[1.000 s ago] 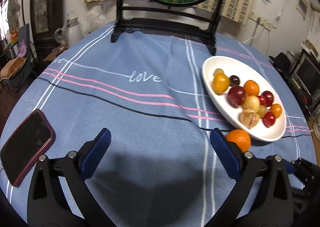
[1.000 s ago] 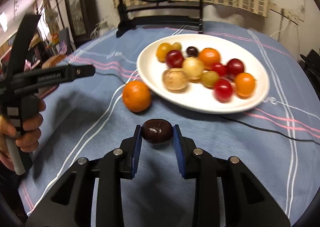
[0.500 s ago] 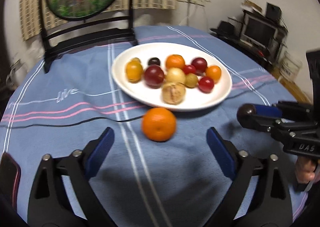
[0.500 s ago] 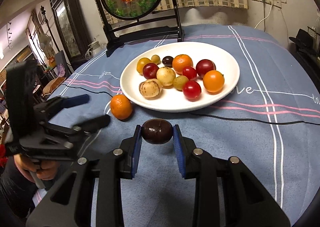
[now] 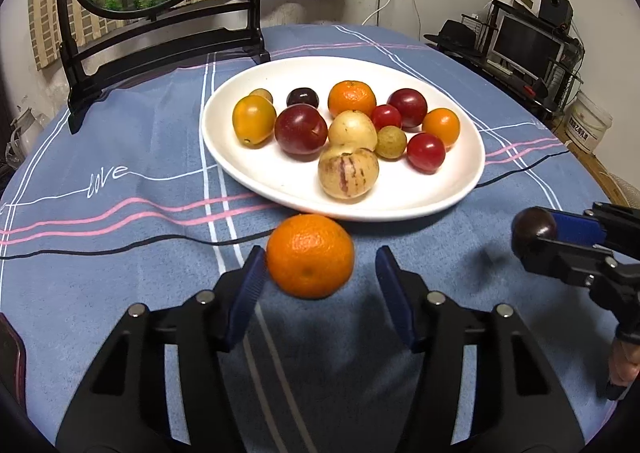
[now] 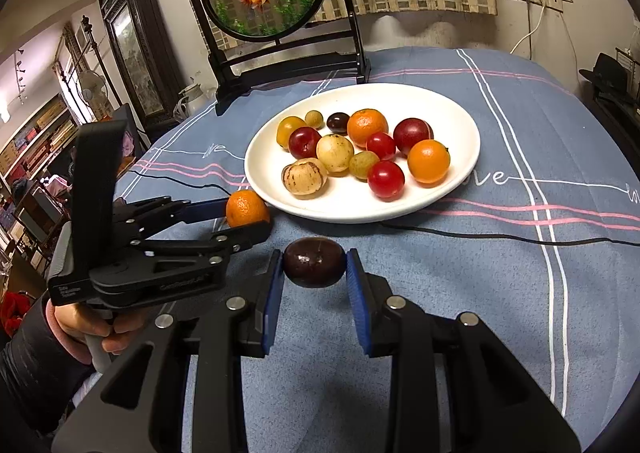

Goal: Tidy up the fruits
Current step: 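Grasp a dark plum with the right tool while the left tool grasps an orange, then place the dark plum and orange on the white plate, open both tools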

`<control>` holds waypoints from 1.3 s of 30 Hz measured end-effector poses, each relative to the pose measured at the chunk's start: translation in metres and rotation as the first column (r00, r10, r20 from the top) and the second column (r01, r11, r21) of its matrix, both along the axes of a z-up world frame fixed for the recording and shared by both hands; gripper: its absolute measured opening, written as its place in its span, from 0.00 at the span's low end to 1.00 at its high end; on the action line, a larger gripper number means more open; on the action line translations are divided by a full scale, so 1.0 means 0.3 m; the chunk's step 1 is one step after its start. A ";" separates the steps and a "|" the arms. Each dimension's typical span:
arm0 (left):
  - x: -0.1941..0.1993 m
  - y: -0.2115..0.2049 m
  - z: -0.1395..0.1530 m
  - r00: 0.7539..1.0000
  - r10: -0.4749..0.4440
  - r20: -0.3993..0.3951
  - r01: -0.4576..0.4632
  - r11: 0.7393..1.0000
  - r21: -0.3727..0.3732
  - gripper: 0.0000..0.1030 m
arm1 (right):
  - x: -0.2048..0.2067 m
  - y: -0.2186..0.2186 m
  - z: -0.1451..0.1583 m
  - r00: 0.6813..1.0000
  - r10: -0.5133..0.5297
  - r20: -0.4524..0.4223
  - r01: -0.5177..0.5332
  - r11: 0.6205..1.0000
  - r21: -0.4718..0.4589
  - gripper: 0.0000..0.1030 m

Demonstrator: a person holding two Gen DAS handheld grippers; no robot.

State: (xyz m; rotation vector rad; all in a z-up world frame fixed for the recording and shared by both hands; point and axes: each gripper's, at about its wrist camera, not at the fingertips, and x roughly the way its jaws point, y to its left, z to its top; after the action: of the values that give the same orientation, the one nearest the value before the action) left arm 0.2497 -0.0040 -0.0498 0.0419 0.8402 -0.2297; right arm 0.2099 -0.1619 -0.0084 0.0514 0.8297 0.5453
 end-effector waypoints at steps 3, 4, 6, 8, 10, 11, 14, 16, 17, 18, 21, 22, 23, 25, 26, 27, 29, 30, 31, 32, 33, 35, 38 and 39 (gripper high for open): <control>0.007 -0.006 -0.006 1.000 0.006 -0.004 -0.006 1.000 0.009 0.55 | -0.001 -0.001 0.000 1.000 -0.002 -0.001 0.002 1.000 -0.001 0.31; 0.008 -0.005 -0.006 1.000 0.008 -0.005 -0.007 1.000 0.011 0.55 | -0.001 -0.001 0.000 1.000 -0.001 -0.002 0.001 1.000 -0.001 0.31; 0.011 -0.002 -0.010 1.000 0.014 -0.009 -0.014 1.000 0.012 0.53 | -0.001 -0.002 -0.001 1.000 -0.002 -0.003 0.002 1.000 -0.001 0.31; 0.018 0.000 -0.016 1.000 0.021 -0.019 -0.021 1.000 0.014 0.51 | 0.000 -0.004 -0.002 1.000 -0.004 -0.005 0.004 1.000 -0.002 0.31; 0.023 0.000 -0.022 0.999 0.027 -0.026 -0.026 0.999 0.020 0.47 | 0.002 -0.005 -0.003 1.000 -0.007 -0.008 0.007 1.000 -0.001 0.31; 0.025 0.002 -0.024 0.999 0.029 -0.029 -0.029 0.999 0.021 0.45 | 0.003 -0.006 -0.004 1.000 -0.006 -0.011 0.006 1.000 0.000 0.31; 0.032 0.008 -0.027 0.999 0.032 -0.034 -0.032 0.999 0.014 0.44 | 0.005 -0.002 -0.006 1.000 -0.006 -0.011 0.006 1.000 -0.010 0.31; 0.031 0.008 -0.027 0.999 0.032 -0.032 -0.032 0.999 0.017 0.44 | 0.006 0.002 -0.009 1.000 -0.010 -0.006 0.010 1.000 -0.028 0.31; 0.029 0.008 -0.026 0.999 0.032 -0.031 -0.032 0.999 0.020 0.44 | 0.008 0.003 -0.012 1.000 -0.011 -0.008 0.010 0.999 -0.031 0.31; 0.026 0.008 -0.026 0.999 0.033 -0.032 -0.032 0.999 0.020 0.43 | 0.012 0.004 -0.013 1.000 -0.009 -0.013 0.008 1.000 -0.030 0.31; 0.014 0.018 -0.023 0.998 0.040 -0.046 -0.040 0.999 0.003 0.43 | 0.015 0.002 -0.017 1.000 -0.005 -0.019 0.004 1.000 -0.029 0.31; 0.006 0.024 -0.021 0.998 0.046 -0.054 -0.046 0.999 -0.009 0.43 | 0.015 0.001 -0.018 1.000 -0.003 -0.022 0.002 1.000 -0.027 0.31; -0.006 0.030 -0.017 0.997 0.052 -0.063 -0.053 0.998 -0.022 0.43 | 0.015 0.000 -0.019 1.000 0.000 -0.023 0.000 1.000 -0.025 0.31; -0.031 0.037 -0.002 0.996 0.059 -0.061 -0.061 0.997 -0.045 0.43 | 0.013 0.000 -0.015 1.000 0.007 -0.019 -0.008 1.000 -0.016 0.31; -0.046 0.041 0.016 0.997 0.058 -0.051 -0.061 0.996 -0.063 0.43 | 0.011 0.000 -0.006 1.000 0.013 -0.008 -0.013 1.000 -0.009 0.31; -0.052 0.043 0.037 0.998 0.055 -0.040 -0.058 0.996 -0.074 0.43 | 0.012 0.000 0.005 1.000 0.017 0.001 -0.017 1.000 -0.001 0.31; -0.045 0.043 0.102 0.999 0.044 -0.001 -0.044 0.995 -0.089 0.43 | 0.029 -0.003 0.044 0.999 0.024 0.027 -0.025 1.000 0.018 0.31; -0.032 0.041 0.132 0.999 0.041 0.012 -0.040 0.995 -0.094 0.43 | 0.041 -0.005 0.065 0.999 0.021 0.049 -0.022 1.000 0.019 0.31; -0.003 0.040 0.180 0.999 0.036 0.032 -0.033 0.994 -0.103 0.43 | 0.060 -0.007 0.096 0.996 0.013 0.085 -0.015 1.000 0.016 0.31; 0.019 0.037 0.209 0.998 0.035 0.046 -0.030 0.994 -0.108 0.43 | 0.084 -0.011 0.129 0.992 0.002 0.126 -0.004 1.000 0.014 0.31; 0.046 0.035 0.242 0.997 0.037 0.066 -0.029 0.994 -0.108 0.43 | 0.105 -0.015 0.152 0.988 -0.009 0.152 0.006 1.000 0.019 0.31; 0.106 0.016 0.301 0.993 0.043 0.112 -0.033 0.995 -0.090 0.43 | 0.168 -0.035 0.198 0.981 -0.050 0.186 0.040 0.998 0.056 0.31; 0.222 -0.002 0.336 0.992 0.046 0.114 -0.033 0.993 -0.109 0.43 | 0.252 -0.053 0.229 0.975 -0.102 0.197 0.083 0.992 0.098 0.31; 0.267 -0.005 0.330 0.994 0.050 0.098 -0.038 0.991 -0.125 0.43 | 0.288 -0.059 0.236 0.971 -0.124 0.203 0.104 0.989 0.108 0.31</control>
State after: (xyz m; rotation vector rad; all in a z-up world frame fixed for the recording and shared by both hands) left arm 0.3298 -0.0054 0.0493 -0.0802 0.7243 -0.2356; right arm 0.2963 -0.1795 0.0625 0.1281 0.5907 0.4731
